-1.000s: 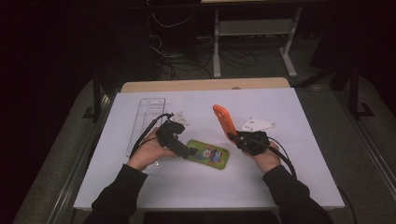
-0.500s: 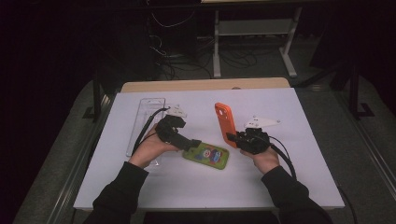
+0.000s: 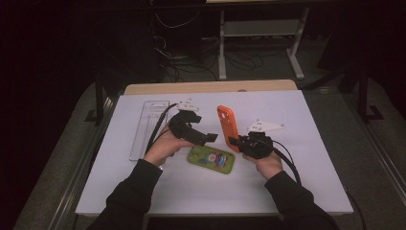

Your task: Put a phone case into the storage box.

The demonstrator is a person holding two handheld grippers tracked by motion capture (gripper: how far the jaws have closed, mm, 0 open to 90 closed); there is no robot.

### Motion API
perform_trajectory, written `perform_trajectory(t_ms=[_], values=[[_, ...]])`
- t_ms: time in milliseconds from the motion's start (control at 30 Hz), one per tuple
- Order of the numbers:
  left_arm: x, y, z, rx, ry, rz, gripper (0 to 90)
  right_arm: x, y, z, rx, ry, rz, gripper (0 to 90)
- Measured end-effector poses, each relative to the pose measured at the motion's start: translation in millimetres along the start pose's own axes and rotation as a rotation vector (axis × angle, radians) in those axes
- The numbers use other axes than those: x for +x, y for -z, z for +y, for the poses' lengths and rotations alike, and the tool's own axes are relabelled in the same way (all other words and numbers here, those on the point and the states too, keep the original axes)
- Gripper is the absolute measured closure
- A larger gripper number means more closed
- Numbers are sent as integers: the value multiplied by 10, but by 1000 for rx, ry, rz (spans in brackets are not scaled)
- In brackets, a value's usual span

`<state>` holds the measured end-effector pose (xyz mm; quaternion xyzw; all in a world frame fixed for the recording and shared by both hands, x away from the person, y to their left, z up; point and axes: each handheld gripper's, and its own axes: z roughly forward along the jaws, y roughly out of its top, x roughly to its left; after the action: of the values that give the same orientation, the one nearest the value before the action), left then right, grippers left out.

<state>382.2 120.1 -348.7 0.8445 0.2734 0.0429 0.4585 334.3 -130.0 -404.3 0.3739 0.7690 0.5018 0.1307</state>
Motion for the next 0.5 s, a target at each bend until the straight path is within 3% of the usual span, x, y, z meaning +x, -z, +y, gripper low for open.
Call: perform_trajectory(t_ms=[367,500], values=[[-30,-144,106,-54,35,-32,0,98,-41,22,-16,5,20,788],[-37,-202,137,-66,26,-45,0,122,-42,29,-29,7,35,788]])
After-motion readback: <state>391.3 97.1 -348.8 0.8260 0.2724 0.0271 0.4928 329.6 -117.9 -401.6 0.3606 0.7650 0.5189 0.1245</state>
